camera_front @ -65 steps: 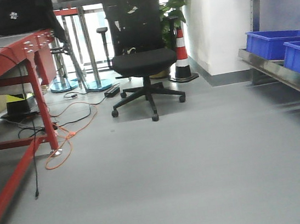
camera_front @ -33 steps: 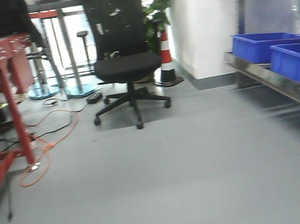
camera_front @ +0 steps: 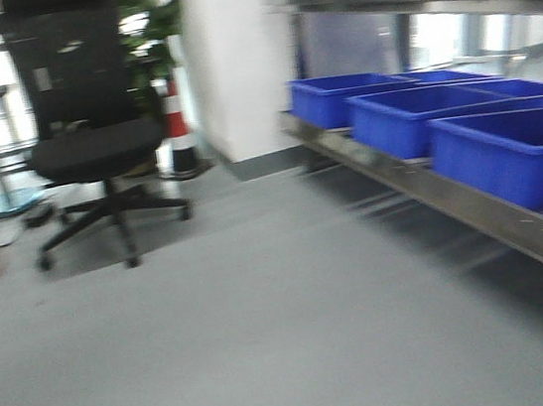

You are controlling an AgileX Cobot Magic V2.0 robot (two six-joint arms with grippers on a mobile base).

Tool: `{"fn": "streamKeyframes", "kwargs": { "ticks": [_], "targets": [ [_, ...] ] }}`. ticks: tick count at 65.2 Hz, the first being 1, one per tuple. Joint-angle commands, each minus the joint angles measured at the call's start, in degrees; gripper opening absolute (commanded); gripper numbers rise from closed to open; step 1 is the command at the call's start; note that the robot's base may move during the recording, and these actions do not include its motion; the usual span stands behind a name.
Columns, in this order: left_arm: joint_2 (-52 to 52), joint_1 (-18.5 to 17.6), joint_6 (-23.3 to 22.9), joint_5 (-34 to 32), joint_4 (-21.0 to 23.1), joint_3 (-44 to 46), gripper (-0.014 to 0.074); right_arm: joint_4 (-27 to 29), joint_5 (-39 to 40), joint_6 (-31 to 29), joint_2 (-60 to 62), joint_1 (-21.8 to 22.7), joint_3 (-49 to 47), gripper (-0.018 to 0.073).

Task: Stack two boxes on right shelf middle
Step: 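Turn and drive the base toward the steel shelf with blue bins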

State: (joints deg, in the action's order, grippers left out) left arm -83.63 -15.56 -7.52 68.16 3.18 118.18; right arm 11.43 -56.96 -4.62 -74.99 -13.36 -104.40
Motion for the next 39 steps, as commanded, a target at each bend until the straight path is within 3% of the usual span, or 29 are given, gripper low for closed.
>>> {"fn": "streamKeyframes", "kwargs": {
  "ticks": [1,39],
  "targets": [
    [0.63,0.28,-0.17,-2.01,-2.50,0.59,-0.0111,-1.77,3.44,-0.89,0.93,0.59,-0.71,-0.0153],
    [0.63,0.28,-0.17,-2.01,-3.61,0.59,-0.0111,-1.77,3.44,-0.89,0.93,0.59,-0.71,-0.0153]
  ]
}}
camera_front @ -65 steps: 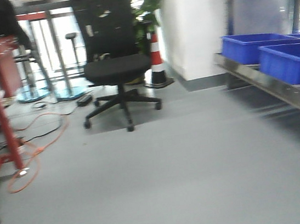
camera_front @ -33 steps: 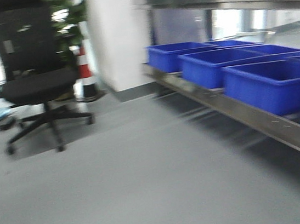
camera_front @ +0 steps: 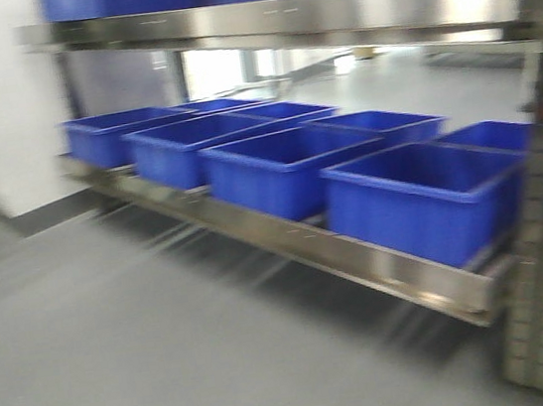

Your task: Stack two boxes on right shelf middle

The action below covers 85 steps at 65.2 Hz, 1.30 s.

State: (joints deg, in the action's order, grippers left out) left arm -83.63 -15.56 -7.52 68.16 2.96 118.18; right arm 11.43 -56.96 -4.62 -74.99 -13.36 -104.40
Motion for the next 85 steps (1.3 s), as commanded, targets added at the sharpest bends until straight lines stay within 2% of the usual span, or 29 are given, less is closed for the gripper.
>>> {"fn": "streamKeyframes", "kwargs": {
  "ticks": [1,85],
  "targets": [
    [0.63,0.28,-0.17,-2.01,-3.38,0.59,-0.0111,-1.77,3.44,-0.89,0.93,0.59,-0.71,-0.0153],
    [0.63,0.28,-0.17,-2.01,-3.74,0.59,-0.0111,-1.77,3.44,-0.89,0.93,0.59,-0.71,-0.0153]
  ]
}}
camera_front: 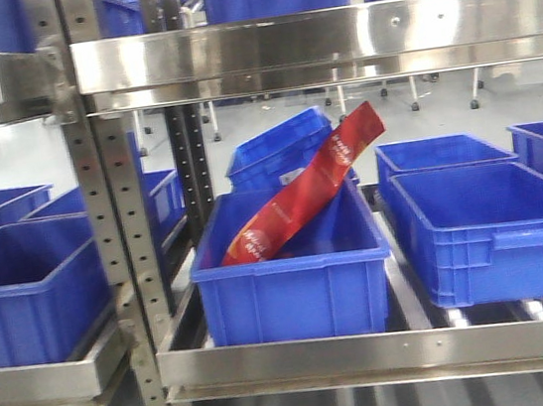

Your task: Stack two boxes on right shelf middle

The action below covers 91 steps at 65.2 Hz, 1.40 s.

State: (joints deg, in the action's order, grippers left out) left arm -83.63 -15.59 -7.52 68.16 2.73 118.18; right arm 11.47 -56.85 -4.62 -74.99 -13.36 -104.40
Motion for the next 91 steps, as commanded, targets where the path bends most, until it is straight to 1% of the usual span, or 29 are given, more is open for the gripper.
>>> {"fn": "streamKeyframes", "kwargs": {
  "ticks": [1,91],
  "targets": [
    [0.63,0.31,-0.17,-2.01,-3.51,0.59,-0.0111,-1.81,3.33,-0.89,0.93,0.59,-0.71,-0.0153],
    [0.63,0.31,-0.17,-2.01,-3.63,0.59,-0.0111,-1.81,3.33,-0.89,0.93,0.59,-0.71,-0.0153]
  ]
}}
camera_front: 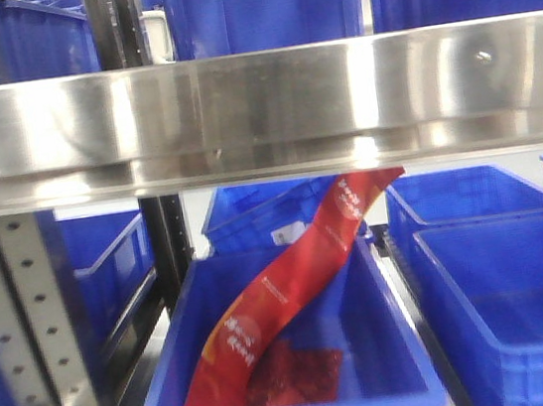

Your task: Stack two boxes on right shelf middle

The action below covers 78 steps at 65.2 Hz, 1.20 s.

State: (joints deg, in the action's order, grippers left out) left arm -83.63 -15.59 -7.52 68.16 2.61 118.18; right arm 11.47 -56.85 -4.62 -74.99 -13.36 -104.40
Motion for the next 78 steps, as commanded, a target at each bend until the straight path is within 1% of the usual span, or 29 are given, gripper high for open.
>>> {"fn": "streamKeyframes", "kwargs": {
  "ticks": [1,78],
  "targets": [
    [0.63,0.31,-0.17,-2.01,-3.51,0.59,-0.0111,-1.81,3.33,-0.89,0.93,0.59,-0.71,-0.0153],
    [0.63,0.31,-0.17,-2.01,-3.51,0.59,-0.0111,-1.81,3.33,-0.89,0.93,0.59,-0.71,-0.0153]
  ]
}}
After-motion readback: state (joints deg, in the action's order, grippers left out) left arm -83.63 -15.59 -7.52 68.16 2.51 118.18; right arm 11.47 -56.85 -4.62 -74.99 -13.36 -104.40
